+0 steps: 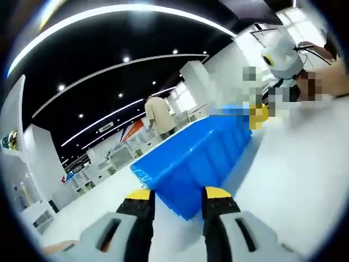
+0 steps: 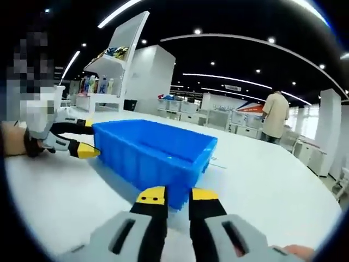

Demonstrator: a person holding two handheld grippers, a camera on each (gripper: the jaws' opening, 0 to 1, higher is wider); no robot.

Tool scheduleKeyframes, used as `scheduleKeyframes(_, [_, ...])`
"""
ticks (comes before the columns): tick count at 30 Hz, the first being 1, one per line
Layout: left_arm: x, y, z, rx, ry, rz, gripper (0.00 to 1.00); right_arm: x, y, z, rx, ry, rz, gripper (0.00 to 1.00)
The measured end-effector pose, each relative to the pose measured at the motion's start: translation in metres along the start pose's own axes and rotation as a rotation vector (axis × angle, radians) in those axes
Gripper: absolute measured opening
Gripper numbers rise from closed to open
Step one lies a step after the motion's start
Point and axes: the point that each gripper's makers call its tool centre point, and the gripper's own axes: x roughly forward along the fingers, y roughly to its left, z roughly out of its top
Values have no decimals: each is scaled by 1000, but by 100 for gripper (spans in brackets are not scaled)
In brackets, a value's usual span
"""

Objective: Open the lid of the chip container on the table, take out the chips, place them into the box in front of the container, and close the lid

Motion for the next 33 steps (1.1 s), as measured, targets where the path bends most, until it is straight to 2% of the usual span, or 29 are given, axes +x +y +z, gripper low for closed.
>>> scheduleKeyframes(2, [-3, -5, -6, 2, 28, -23, 41, -3, 0, -4, -25, 13, 11, 34])
scheduleKeyframes(3, [-7, -7, -11, 8, 52, -25, 49, -6, -1, -7, -23, 20, 14, 39])
scheduleKeyframes(4, [-9, -9, -12, 10, 56, -31, 54, -10, -1, -8, -19, 21, 14, 40])
scheduleKeyframes(5, [-16, -7, -7, -7, 41, -30, 59, -16, -3, -10, -11, 20, 15, 41])
scheduleKeyframes(7, [-26, -4, -2, -48, 39, -30, 71, -27, -3, -8, 50, 8, 37, 44])
scheduleKeyframes(11, [-45, -7, 17, -120, 5, -72, 88, -52, -2, 13, 171, -80, 82, 71])
scheduleKeyframes(12, [-49, -8, 22, -144, -2, -85, 92, -54, -2, 16, 180, -90, 86, 78])
scheduleKeyframes(13, [-56, -8, 33, -168, -24, -100, 95, -63, -1, 23, 191, -121, 102, 85])
scheduleKeyframes(14, [-61, -8, 40, -178, -38, -110, 95, -69, -2, 28, 193, -139, 102, 96])
scheduleKeyframes(15, [-70, -9, 52, -187, -58, -128, 95, -77, -2, 32, 185, -145, 95, 97])
scheduleKeyframes(16, [-75, -8, 59, -183, -70, -133, 95, -83, -13, 36, 132, -153, 46, 97])
scheduleKeyframes(19, [-100, 0, 81, -123, -82, -133, 95, -109, -15, 54, -1, -197, 74, 97])
scheduleKeyframes(22, [-121, 3, 98, -75, -91, -147, 95, -128, -17, 66, -73, -197, 103, 97])
scheduleKeyframes(25, [-147, 6, 116, -34, -88, -191, 95, -163, 1, 82, -144, -172, 199, 97])
scheduleKeyframes(26, [-152, 4, 117, -37, -64, -204, 95, -172, 6, 88, -170, -175, 222, 97])
scheduleKeyframes(27, [-164, 1, 115, -45, -9, -223, 95, -186, 16, 96, -213, -181, 252, 97])
scheduleKeyframes(29, [-180, -6, 116, -55, 45, -258, 95, -206, 25, 110, -292, -197, 257, 97])
scheduleKeyframes(33, [-207, -17, 132, -36, 39, -285, 95, -236, 46, 121, -376, -183, 299, 97])
